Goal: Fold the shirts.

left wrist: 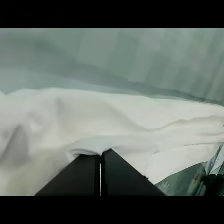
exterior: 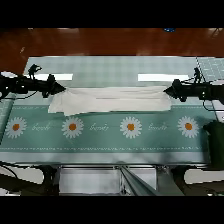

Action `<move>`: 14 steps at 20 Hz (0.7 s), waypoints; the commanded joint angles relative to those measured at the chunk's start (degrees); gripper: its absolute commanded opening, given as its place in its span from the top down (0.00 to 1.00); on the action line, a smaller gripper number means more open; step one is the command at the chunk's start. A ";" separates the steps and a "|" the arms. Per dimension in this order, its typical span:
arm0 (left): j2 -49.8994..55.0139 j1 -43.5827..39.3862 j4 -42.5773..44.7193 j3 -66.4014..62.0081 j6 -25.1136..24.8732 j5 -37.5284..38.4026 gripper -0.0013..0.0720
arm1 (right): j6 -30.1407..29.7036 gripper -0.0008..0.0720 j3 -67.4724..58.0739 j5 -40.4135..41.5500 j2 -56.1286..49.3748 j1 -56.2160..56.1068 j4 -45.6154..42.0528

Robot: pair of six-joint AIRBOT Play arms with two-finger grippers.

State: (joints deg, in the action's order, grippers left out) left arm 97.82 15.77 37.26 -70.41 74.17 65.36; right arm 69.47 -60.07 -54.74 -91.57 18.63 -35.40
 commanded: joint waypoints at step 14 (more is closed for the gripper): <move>-21.31 13.22 13.33 -2.73 5.27 2.54 0.29 | 4.17 0.43 -5.44 -7.54 13.00 19.91 -10.47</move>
State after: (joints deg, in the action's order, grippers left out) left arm 87.00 26.24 45.23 -77.38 78.50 73.30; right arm 70.67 -67.61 -64.16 -84.20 33.34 -38.74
